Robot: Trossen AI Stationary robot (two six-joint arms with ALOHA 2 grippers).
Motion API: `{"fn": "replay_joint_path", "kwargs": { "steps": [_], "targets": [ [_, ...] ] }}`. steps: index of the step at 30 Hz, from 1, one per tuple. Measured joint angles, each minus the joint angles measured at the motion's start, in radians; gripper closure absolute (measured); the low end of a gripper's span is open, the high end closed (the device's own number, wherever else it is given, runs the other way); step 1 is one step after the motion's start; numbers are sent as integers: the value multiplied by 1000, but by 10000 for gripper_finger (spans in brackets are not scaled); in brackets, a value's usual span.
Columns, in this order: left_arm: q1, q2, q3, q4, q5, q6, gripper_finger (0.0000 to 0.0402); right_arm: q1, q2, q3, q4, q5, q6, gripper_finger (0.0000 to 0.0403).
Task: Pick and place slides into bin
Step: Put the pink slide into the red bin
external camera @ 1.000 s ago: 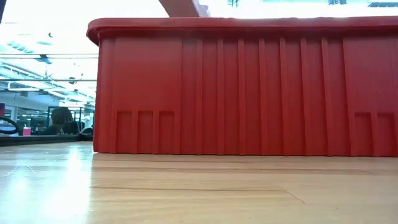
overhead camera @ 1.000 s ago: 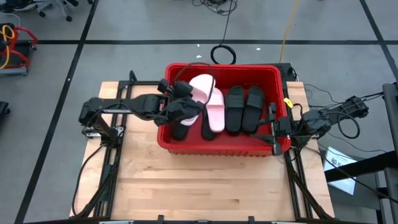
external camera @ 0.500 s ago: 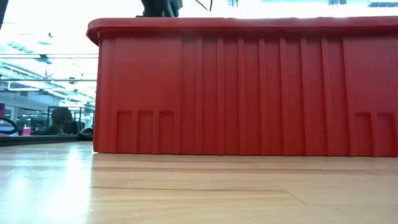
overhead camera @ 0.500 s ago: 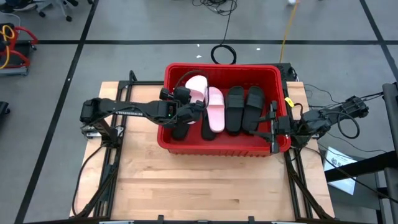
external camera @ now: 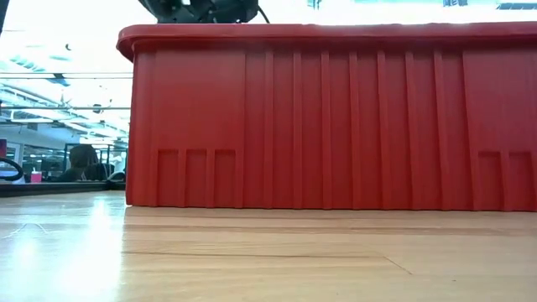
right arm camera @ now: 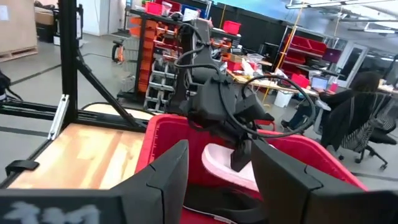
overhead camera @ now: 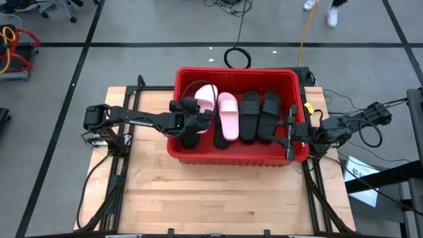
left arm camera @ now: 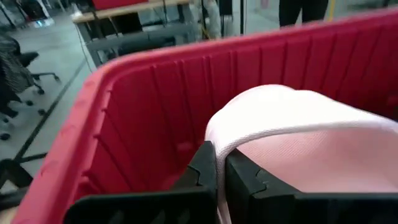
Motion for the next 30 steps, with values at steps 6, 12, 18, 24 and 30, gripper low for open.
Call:
{"fn": "replay_joint_path", "kwargs": {
  "steps": [6, 12, 18, 24, 30],
  "targets": [
    [18, 2, -36, 94, -20, 84, 400, 0, 0, 0, 1, 2, -58, 239],
    [22, 12, -5, 185, 42, 222, 400, 0, 0, 0, 7, 27, -71, 240],
    [37, 8, 128, 190, 26, 362, 401, 0, 0, 0, 7, 53, -109, 242],
    [66, 63, 153, 229, 15, 295, 401, 0, 0, 0, 7, 123, -111, 243],
    [60, 164, 153, 251, 39, 244, 401, 0, 0, 0, 8, 124, -113, 243]
  ]
}}
